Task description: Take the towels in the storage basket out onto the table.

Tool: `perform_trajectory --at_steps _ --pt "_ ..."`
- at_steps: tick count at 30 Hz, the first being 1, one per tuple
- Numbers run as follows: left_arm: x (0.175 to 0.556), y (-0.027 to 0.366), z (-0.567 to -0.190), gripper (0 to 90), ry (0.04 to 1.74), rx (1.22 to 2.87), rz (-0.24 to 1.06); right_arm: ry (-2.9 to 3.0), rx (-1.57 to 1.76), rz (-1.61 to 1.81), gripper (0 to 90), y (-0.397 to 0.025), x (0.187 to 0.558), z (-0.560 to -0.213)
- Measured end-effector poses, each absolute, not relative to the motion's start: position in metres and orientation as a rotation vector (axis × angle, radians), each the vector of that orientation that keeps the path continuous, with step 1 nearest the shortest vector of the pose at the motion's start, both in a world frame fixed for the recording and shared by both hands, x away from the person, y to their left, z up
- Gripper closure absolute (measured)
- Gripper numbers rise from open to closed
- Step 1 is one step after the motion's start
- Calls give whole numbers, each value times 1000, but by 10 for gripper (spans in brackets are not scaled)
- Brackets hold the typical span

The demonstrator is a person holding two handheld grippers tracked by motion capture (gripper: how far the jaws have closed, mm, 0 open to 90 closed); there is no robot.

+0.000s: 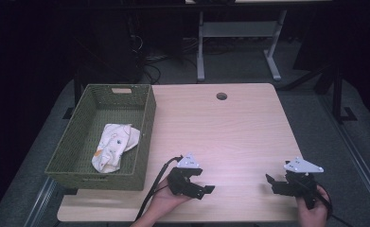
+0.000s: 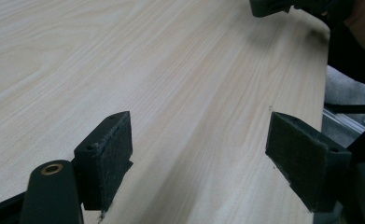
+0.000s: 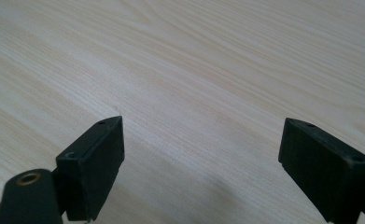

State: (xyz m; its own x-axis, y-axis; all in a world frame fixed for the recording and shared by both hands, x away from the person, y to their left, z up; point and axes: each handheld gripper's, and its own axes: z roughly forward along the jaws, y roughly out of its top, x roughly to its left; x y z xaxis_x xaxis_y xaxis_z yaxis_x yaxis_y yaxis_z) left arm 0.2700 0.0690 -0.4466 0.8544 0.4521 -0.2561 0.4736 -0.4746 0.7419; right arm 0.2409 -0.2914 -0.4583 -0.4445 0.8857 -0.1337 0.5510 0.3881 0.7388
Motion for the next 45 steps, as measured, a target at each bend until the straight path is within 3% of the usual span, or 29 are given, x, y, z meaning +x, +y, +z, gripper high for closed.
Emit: perform_trajectory --at_steps 7,13,18,30,45 --pt "273 71 -448 238 658 2148 -87 2138 1224 846 139 -289 241 -458" --pt "275 74 -446 185 666 2166 -109 2148 1200 843 139 -286 240 -457" --pt "278 78 -436 170 646 2192 -126 2155 1191 850 139 -282 239 -456" --pt "290 102 -395 170 677 2080 -129 2153 1207 845 139 -282 241 -458" --pt "292 113 -379 172 672 2080 -113 2154 1192 847 139 -281 240 -457"
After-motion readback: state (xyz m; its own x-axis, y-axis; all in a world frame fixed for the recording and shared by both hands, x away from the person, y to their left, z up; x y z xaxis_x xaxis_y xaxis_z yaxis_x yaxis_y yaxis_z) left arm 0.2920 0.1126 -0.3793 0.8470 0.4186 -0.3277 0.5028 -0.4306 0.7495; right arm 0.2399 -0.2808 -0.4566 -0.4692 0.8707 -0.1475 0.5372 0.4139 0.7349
